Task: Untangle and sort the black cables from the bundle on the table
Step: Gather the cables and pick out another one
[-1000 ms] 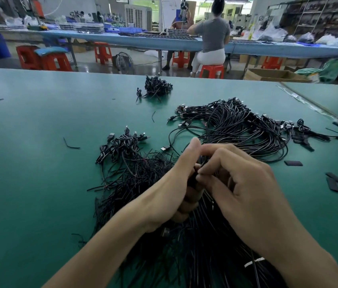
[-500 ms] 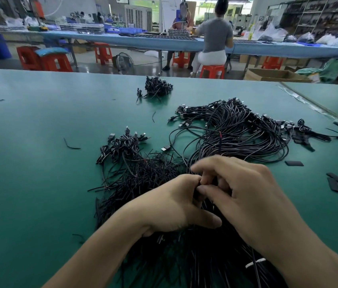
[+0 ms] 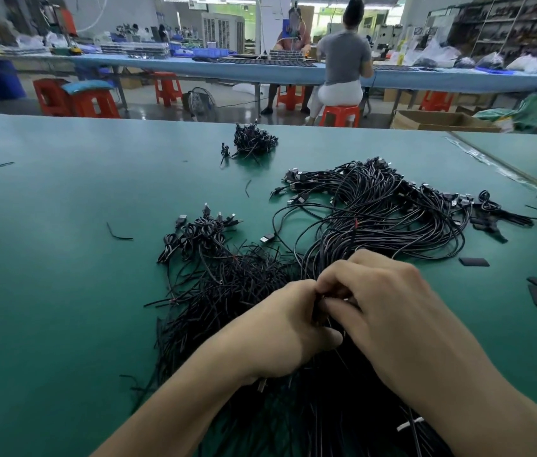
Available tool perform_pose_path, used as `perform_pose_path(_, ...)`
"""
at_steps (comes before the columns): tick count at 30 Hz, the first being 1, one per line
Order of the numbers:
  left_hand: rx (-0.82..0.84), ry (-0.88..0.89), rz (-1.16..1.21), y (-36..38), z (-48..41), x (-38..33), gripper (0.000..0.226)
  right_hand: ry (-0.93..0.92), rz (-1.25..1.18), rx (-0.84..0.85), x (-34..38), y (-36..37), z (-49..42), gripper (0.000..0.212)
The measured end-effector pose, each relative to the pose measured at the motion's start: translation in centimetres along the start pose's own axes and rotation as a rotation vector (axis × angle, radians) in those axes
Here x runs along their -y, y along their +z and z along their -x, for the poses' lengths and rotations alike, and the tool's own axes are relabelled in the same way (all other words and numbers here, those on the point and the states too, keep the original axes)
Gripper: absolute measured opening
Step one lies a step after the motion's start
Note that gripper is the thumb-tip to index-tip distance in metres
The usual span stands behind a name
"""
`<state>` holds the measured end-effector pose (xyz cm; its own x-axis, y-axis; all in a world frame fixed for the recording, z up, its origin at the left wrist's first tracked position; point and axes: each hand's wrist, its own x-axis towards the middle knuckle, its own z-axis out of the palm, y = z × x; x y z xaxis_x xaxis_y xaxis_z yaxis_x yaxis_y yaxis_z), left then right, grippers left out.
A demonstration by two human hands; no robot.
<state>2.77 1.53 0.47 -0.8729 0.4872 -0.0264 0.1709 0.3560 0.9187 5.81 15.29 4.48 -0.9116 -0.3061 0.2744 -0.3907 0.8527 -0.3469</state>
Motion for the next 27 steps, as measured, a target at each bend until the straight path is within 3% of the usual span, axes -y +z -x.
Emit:
perform_pose_path(7,-0.145,-0.025,0.009,-0.7,-0.4,0.6,0.015,-0.207,0.148,-0.094,-0.6,0.6,-1.5,0.007)
perform_pose_path(12,-0.193,-0.029,0.133,-1.1,-0.3,0.3,0.016,-0.388,0.077,-0.394,-2.5,2.8,-1.7,0.022)
perform_pose_path(16,-0.19,-0.055,0.264,-0.5,0.0,-0.7,0.018,-0.429,0.016,-0.601,-3.2,3.7,-1.2,0.016)
perform_pose_path(21,-0.022,-0.073,0.748,-1.0,0.4,-2.5,0.006,-0.44,0.006,-0.656,-4.0,2.8,-1.5,0.016)
perform_pose_path(24,-0.093,-0.054,0.656,-1.1,0.1,-1.7,0.029,-0.481,0.004,-0.621,-4.3,2.7,-1.5,0.018)
perform_pose_path(27,-0.089,0.022,0.531,-1.6,0.1,-0.9,0.024,-0.504,-0.023,-0.566,-4.7,2.7,-1.6,0.022)
